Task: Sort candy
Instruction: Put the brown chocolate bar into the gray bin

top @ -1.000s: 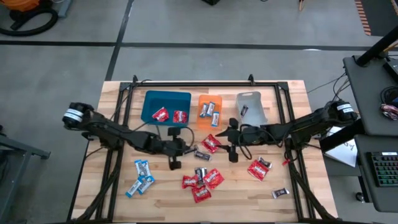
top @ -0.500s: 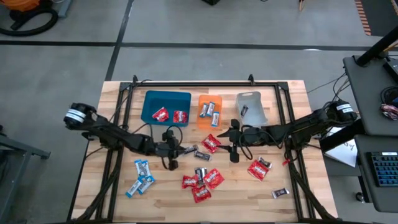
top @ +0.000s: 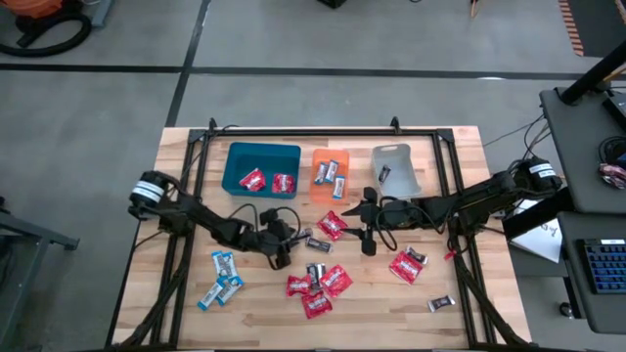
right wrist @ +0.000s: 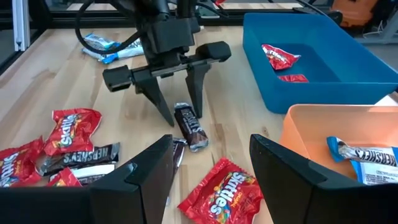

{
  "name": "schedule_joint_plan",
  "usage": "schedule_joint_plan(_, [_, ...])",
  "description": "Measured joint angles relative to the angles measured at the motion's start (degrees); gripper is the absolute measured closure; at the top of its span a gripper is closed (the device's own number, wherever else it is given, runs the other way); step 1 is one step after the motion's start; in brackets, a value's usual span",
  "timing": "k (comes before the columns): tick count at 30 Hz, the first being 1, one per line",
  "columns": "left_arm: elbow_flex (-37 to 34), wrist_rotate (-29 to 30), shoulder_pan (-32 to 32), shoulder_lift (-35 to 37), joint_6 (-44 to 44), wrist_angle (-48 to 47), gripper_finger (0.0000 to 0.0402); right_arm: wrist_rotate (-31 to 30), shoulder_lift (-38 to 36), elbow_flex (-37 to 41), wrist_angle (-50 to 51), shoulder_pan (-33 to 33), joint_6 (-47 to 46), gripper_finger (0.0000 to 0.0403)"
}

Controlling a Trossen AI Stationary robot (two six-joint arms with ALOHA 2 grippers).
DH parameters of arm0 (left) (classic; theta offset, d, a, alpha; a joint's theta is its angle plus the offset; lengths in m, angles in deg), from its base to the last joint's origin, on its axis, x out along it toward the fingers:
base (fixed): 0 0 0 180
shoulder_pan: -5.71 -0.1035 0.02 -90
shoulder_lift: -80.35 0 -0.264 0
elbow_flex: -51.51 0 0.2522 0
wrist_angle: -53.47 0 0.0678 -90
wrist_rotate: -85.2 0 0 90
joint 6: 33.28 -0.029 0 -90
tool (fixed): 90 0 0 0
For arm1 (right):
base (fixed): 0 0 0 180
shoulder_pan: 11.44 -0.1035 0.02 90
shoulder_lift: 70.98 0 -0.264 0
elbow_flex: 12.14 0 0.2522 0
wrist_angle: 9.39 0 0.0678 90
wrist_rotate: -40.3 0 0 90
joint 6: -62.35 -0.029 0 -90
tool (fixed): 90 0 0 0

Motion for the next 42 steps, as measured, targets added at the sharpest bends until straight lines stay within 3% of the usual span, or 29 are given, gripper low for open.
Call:
schedule_joint_plan(5, [-0.51, 1.28, 0.1, -2.1, 1.86, 0.77, 0.0223, -0.02, 0.0, 0.0, -0.02, 0.0, 0.0, 0.0197])
schedule_joint_plan(13, [-1.49, 2.7, 0.06, -2.24, 1.61, 2.17, 0.0337, 0.0, 0.0, 0.0, -0.01, 0.0, 0.01, 0.0197])
schedule_joint_plan(24, [-2.19, 1.02, 1.21, 3.03, -4.28, 2.47, 0.0346, 2.23, 0.24, 0.0, -0.31, -0.26, -0.04, 0.0197])
schedule_joint_plan(27, [-2.21, 1.27, 1.3, 6.33, -7.7, 3.02, 0.0369, 4.21, 2.34, 0.45, -5.65, -0.26, 0.99, 0.0197])
schedule_joint_plan(32, [-2.08, 2.12, 1.26, 11.58, -14.18, 9.85, 0.0373, 4.8, 9.77, 0.57, -19.49, -0.4, 6.28, 0.0197])
schedule_joint_plan(39, [-2.19, 0.81, 1.33, 16.87, -15.54, 12.42, 0.0373, 4.45, 18.58, -0.32, -36.48, -0.5, 13.14, 0.0197])
schedule_joint_plan(42, [-2.21, 0.16, 1.35, 17.25, -15.74, 13.73, 0.0373, 4.43, 20.81, -1.77, -38.81, -0.37, 14.46, 0.0197])
